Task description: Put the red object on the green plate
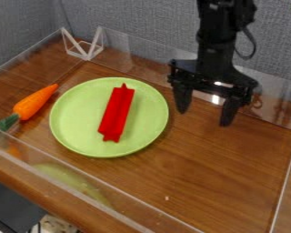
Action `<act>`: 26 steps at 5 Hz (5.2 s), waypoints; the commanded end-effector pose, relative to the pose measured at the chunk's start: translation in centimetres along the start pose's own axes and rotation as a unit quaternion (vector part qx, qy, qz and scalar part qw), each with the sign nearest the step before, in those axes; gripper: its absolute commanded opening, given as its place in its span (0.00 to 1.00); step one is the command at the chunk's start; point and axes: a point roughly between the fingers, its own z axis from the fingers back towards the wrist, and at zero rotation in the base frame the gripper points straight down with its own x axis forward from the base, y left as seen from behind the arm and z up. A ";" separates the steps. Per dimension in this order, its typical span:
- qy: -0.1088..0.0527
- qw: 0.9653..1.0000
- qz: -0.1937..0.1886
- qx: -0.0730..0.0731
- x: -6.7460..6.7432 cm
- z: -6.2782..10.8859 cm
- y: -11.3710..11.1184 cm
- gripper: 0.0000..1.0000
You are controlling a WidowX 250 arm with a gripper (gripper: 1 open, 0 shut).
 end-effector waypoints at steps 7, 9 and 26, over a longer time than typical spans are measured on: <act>-0.052 0.998 -0.029 0.000 -0.9 2.5 1.6 1.00; -0.053 0.998 -0.015 0.000 -1.1 3.1 2.0 1.00; -0.045 0.999 -0.009 -0.008 0.1 -0.2 4.8 1.00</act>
